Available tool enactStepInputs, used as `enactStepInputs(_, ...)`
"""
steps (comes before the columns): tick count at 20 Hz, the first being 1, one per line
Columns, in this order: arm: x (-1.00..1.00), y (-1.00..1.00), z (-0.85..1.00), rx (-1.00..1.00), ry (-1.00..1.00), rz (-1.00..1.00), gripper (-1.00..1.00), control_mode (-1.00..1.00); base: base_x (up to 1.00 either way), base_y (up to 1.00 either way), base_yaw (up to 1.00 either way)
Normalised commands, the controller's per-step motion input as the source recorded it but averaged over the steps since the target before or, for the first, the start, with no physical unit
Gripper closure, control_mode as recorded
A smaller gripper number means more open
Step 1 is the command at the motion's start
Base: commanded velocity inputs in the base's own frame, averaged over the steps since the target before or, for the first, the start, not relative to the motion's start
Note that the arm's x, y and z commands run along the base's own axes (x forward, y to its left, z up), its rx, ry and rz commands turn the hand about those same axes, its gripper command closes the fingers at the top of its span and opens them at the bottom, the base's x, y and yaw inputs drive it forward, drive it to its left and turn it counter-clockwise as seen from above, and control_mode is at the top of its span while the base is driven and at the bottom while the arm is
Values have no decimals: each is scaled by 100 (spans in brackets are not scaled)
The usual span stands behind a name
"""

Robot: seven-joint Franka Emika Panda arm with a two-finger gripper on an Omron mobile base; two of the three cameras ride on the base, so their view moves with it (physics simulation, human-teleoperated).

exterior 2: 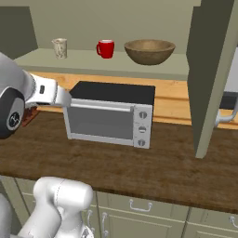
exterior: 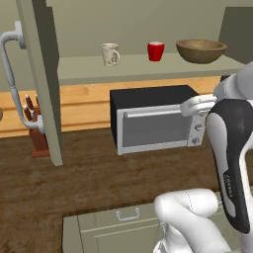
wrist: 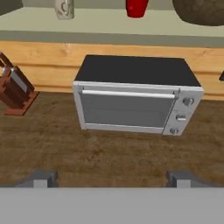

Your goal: Gather all objects into one cabinet and sort the glasses and bowls to opposite sides.

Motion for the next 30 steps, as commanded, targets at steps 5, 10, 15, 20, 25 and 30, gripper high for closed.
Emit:
enactStepInputs(5,-16,0,5,0,5,0,-100,100,-20,-9,-2)
enactStepInputs(10,0,0,0,0,0,0,-100,100,-35,-10,-1)
enactStepInputs(15,0,0,0,0,0,0,-100,100,-100,-40,-20)
enactStepInputs(20,0,0,0,0,0,0,-100,100,-89,-81,-41)
enactStepInputs(25,0,0,0,0,0,0,-100,100,-38,-48,-74)
enactStepInputs(30,0,0,0,0,0,0,-100,100,-12,-11,-90)
